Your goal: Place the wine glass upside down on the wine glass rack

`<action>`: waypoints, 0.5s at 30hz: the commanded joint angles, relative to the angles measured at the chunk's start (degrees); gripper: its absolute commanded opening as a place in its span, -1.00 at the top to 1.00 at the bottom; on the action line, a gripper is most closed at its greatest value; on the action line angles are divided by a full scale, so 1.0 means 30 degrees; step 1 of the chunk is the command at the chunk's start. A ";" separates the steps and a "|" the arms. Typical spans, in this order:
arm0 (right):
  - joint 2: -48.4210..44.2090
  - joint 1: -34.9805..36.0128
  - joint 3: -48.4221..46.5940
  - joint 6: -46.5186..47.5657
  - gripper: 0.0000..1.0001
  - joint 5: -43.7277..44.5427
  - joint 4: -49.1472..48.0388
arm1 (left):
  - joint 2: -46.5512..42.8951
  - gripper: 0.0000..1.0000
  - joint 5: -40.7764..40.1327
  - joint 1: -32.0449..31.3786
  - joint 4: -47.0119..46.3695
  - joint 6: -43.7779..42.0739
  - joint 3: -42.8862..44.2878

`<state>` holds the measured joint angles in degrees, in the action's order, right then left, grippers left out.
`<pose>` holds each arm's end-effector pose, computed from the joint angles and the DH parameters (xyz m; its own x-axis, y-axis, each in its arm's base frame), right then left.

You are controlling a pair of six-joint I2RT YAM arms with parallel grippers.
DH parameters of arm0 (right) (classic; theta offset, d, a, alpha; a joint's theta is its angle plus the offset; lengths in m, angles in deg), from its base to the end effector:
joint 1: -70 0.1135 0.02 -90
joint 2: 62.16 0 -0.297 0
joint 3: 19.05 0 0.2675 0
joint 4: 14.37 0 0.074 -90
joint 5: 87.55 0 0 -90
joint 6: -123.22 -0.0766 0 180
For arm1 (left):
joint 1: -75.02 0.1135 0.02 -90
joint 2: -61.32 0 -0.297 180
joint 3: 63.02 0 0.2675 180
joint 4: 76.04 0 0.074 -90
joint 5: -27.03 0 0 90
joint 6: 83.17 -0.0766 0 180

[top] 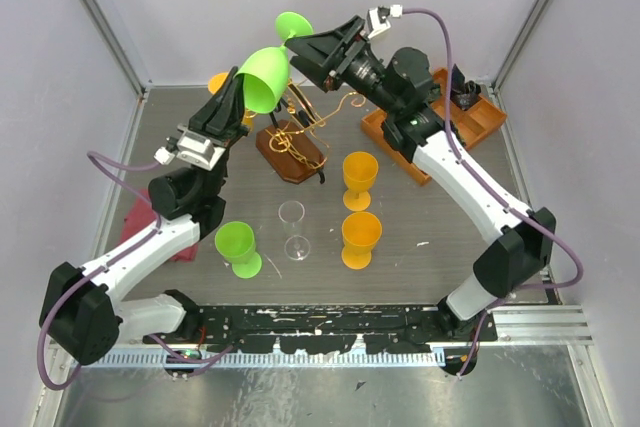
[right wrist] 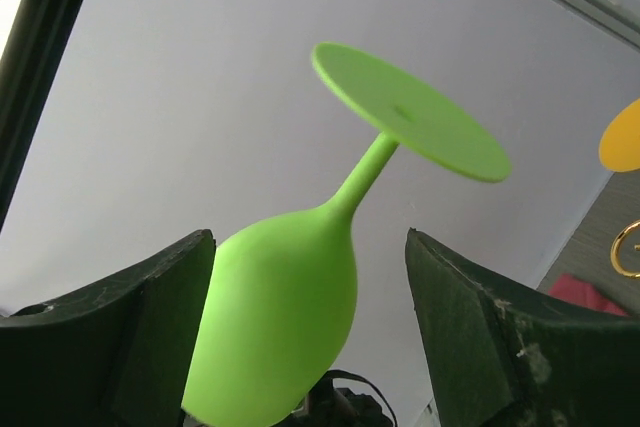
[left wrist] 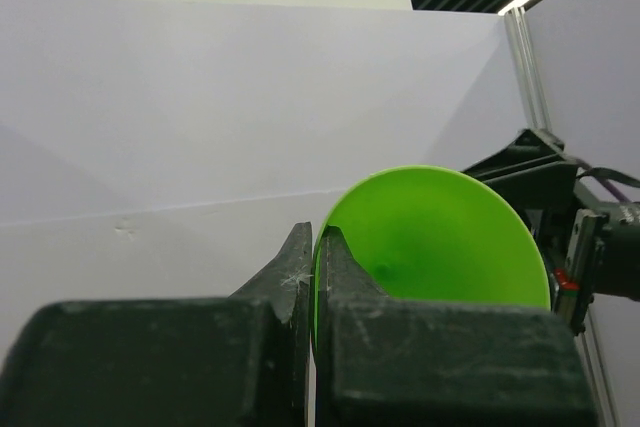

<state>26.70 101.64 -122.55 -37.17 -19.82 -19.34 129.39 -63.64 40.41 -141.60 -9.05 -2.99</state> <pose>0.3333 0.2395 0.5267 -0.6477 0.6248 -0.4360 -0.5341 0.0357 0.8447 0.2102 -0.1440 0.4786 0.8218 -0.2347 -0.5192 0.3513 0.9261 0.1374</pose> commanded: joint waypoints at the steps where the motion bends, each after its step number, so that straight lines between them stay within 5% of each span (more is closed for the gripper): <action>1: 0.0914 -0.0058 -0.0823 -0.1954 -0.61 -0.0646 -0.2098 | -0.0306 1.00 0.0101 -0.0202 -0.1160 -0.0389 -0.0104; 15: 0.2007 -0.0065 -0.1476 -0.2916 -0.45 -0.1133 -0.3460 | 0.0375 1.00 0.0284 -0.0691 -0.1160 -0.0471 0.0281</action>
<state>32.16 101.44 -123.16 -44.16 -21.70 -24.21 129.74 -63.01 38.97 -141.65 -9.57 -3.12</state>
